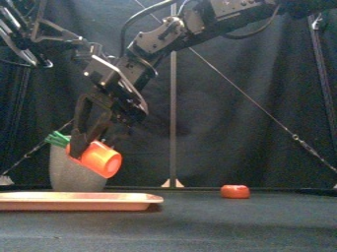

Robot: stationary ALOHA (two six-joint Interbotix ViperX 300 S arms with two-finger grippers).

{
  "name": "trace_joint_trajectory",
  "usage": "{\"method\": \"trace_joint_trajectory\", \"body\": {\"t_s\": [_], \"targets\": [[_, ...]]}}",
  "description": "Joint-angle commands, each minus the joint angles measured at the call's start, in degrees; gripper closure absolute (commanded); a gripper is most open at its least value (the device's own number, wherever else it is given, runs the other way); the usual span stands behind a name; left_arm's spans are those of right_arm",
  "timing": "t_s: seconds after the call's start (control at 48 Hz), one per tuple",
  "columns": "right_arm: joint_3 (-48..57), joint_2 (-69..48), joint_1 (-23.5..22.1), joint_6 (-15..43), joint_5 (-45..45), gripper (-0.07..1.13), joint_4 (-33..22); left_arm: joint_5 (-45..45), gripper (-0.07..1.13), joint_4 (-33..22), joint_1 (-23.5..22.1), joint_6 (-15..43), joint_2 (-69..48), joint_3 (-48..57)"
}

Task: Pick the carrot then place it on the pink plate
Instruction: Drop carrot on the pink plate and return to neutral

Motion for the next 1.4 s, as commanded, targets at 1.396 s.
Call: {"method": "trace_joint_trajectory", "body": {"t_s": [1.396], "targets": [[57.7,-77.8,-3.6,1.2,-31.6,0.05,-7.6,0.6,1.07,0.7,0.3,0.1,-0.2,-1.1]]}}
